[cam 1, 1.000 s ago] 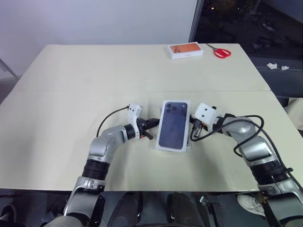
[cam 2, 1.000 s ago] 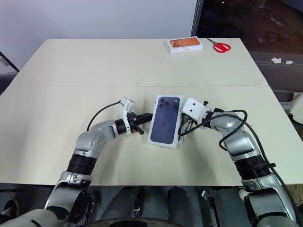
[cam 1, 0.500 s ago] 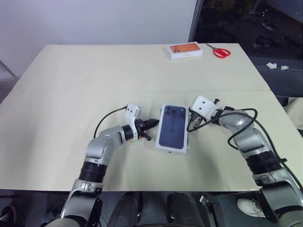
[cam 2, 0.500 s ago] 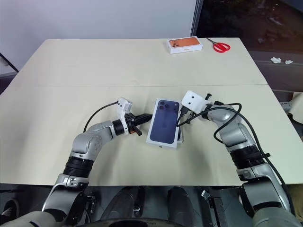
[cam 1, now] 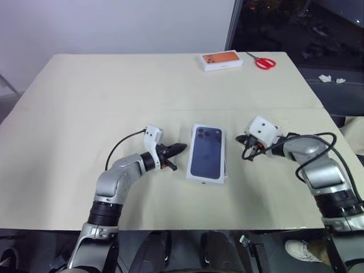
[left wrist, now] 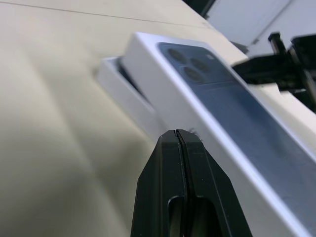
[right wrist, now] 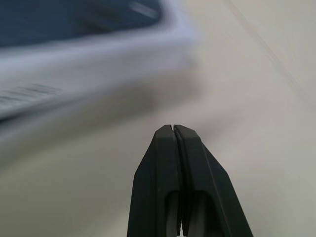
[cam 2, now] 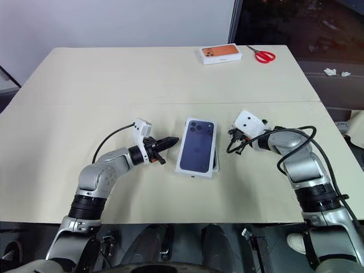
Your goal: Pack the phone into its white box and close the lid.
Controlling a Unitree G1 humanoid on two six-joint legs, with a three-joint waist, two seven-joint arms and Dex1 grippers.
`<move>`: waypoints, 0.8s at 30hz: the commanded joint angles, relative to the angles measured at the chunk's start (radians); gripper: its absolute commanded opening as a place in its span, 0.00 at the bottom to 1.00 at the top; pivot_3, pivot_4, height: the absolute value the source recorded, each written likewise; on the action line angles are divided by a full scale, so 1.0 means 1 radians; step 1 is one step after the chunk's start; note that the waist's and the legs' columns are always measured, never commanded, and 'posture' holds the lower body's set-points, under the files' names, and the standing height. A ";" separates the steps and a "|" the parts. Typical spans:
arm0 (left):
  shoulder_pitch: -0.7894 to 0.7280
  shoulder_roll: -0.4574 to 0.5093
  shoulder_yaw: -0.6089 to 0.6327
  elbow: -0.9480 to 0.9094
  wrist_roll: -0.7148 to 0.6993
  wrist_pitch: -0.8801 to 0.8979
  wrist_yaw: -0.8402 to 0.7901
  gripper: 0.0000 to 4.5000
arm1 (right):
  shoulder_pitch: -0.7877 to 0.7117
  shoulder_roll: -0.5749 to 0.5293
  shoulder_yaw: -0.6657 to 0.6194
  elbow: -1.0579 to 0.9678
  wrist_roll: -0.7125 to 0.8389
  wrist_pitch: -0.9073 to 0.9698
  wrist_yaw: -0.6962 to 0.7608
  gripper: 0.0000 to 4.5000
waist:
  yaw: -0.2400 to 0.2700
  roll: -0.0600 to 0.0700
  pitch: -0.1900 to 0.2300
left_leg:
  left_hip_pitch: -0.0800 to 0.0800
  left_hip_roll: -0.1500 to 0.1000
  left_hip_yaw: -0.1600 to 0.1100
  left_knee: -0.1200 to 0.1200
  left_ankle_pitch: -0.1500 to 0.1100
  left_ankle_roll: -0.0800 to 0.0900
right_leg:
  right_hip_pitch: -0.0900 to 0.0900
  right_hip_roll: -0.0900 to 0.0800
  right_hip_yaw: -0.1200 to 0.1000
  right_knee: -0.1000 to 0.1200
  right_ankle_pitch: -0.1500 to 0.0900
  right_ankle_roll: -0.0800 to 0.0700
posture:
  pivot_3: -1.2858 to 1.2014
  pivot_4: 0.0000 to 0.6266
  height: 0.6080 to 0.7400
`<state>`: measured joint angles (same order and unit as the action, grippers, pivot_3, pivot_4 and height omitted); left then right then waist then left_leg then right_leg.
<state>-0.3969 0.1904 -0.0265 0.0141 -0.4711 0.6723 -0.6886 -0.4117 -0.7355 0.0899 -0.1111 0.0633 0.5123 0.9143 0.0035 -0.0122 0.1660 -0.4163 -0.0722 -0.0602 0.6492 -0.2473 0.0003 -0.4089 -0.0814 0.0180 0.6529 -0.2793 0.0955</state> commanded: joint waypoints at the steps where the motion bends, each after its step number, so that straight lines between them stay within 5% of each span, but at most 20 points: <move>1: -0.003 -0.003 -0.004 -0.044 -0.026 0.007 -0.004 0.00 | 0.008 -0.007 -0.021 -0.113 0.055 0.066 0.015 0.01 | 0.001 0.000 0.000 | 0.000 0.000 0.000 0.000 0.000 0.000 | 0.000 0.000 0.000 0.000 0.000 0.000 | 0.52 0.24 1.00; 24: 0.004 -0.023 -0.040 -0.076 -0.031 0.036 0.007 0.00 | -0.041 0.040 0.042 -0.106 0.073 0.117 -0.068 0.01 | 0.008 0.000 0.000 | 0.000 0.000 0.000 0.000 0.001 -0.001 | 0.001 -0.001 0.000 0.000 0.000 0.000 | 0.52 0.24 1.00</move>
<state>-0.3784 0.1790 -0.0476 -0.0201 -0.4837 0.7143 -0.6761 -0.4312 -0.7057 0.1182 -0.2029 0.1318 0.6569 0.8440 0.0117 -0.0122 0.1660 -0.4161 -0.0727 -0.0601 0.6496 -0.2464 -0.0012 -0.4083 -0.0820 0.0180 0.6525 -0.2793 0.0955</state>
